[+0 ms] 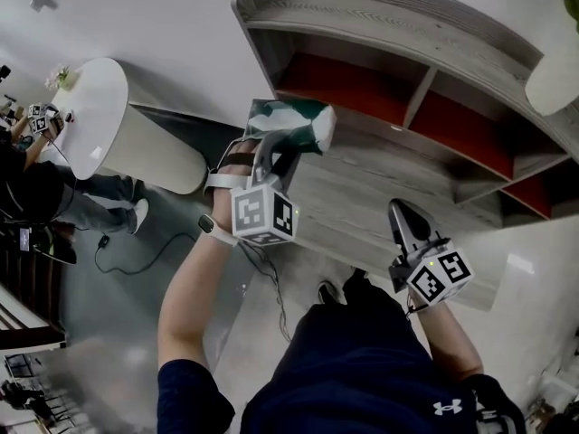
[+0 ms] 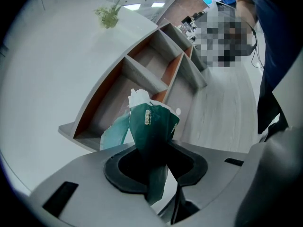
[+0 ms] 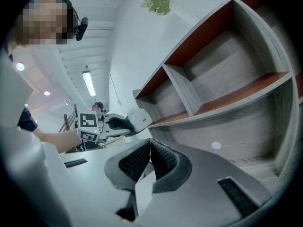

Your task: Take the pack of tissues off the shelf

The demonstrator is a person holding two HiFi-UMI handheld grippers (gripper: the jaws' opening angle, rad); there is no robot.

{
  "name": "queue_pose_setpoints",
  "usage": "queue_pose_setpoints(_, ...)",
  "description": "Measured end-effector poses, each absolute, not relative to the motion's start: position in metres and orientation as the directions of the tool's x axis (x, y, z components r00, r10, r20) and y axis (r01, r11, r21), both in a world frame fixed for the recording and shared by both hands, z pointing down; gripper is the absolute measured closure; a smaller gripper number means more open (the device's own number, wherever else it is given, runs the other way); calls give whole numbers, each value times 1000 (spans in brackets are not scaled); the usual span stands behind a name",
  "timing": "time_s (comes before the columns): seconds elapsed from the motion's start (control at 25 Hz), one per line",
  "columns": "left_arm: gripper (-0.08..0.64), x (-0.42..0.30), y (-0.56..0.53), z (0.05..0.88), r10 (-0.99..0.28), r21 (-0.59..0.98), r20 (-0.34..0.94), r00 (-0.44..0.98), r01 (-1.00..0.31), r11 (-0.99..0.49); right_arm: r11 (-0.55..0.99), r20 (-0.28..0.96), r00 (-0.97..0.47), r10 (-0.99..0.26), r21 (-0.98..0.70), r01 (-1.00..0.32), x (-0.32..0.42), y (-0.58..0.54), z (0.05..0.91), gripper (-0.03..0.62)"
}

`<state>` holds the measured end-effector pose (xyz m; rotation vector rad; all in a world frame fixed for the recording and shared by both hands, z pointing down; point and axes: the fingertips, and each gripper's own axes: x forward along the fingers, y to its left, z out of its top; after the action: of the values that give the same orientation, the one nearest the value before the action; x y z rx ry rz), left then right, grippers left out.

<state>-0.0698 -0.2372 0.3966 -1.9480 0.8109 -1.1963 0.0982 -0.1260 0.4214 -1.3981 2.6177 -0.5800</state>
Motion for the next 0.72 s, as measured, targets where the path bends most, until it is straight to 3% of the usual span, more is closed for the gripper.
queue_pose_setpoints(0.72,434,-112,-178,529,-789,-795,519,327,-152,-587,506,150,-584,-798,-360,-784,85,-108,437,580)
